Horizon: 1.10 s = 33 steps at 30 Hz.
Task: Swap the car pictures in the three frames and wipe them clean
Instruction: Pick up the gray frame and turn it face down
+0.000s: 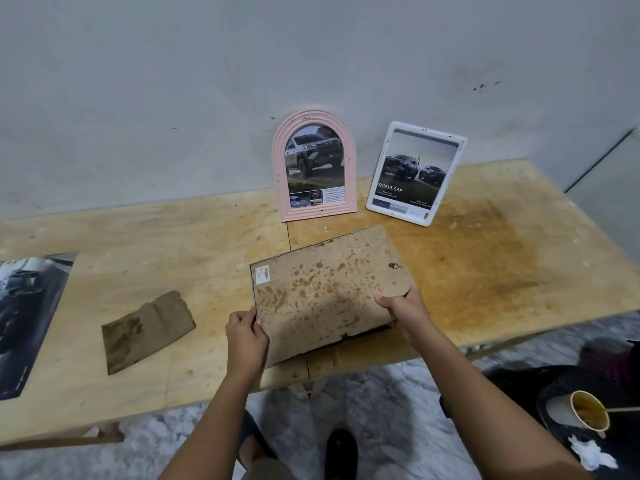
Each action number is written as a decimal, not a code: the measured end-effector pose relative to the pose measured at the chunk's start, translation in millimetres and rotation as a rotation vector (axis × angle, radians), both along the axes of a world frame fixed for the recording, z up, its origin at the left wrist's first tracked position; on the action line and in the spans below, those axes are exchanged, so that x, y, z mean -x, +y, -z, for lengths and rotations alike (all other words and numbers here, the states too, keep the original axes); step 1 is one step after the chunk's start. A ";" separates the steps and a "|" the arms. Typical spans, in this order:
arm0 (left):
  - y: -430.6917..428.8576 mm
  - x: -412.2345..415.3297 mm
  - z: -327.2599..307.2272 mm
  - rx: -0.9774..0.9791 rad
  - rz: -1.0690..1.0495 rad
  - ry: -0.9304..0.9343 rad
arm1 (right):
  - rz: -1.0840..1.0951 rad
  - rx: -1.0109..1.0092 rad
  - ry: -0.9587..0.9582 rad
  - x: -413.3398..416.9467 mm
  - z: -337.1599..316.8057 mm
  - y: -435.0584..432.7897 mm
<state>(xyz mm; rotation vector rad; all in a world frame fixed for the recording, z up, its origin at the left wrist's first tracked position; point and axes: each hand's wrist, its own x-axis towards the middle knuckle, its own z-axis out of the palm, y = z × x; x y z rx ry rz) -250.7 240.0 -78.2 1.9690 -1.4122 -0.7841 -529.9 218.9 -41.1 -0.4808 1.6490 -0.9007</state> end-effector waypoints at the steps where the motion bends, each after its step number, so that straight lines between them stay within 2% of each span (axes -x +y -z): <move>1: 1.6 1.8 -0.6 0.006 -0.002 0.004 | -0.002 -0.007 -0.008 4.2 6.9 -1.8; 11: 3.5 13.4 -3.8 -0.040 -0.208 0.187 | 0.123 -0.105 -0.076 13.1 23.3 3.2; 20: -0.9 10.3 -0.2 -0.083 -0.321 0.292 | 0.163 -0.057 -0.029 35.5 12.8 8.8; 23: 0.0 11.2 2.7 -0.064 -0.303 0.267 | 0.252 0.050 -0.155 53.2 4.5 18.0; 25: 0.7 14.3 2.3 -0.039 -0.302 0.230 | 0.314 0.146 -0.344 54.8 7.4 25.3; 27: 1.1 19.8 1.8 -0.028 -0.299 0.181 | 0.360 0.157 -0.499 49.4 15.5 34.0; 33: 1.1 22.0 1.9 -0.008 -0.225 0.071 | 0.355 0.181 -0.490 26.3 18.7 49.7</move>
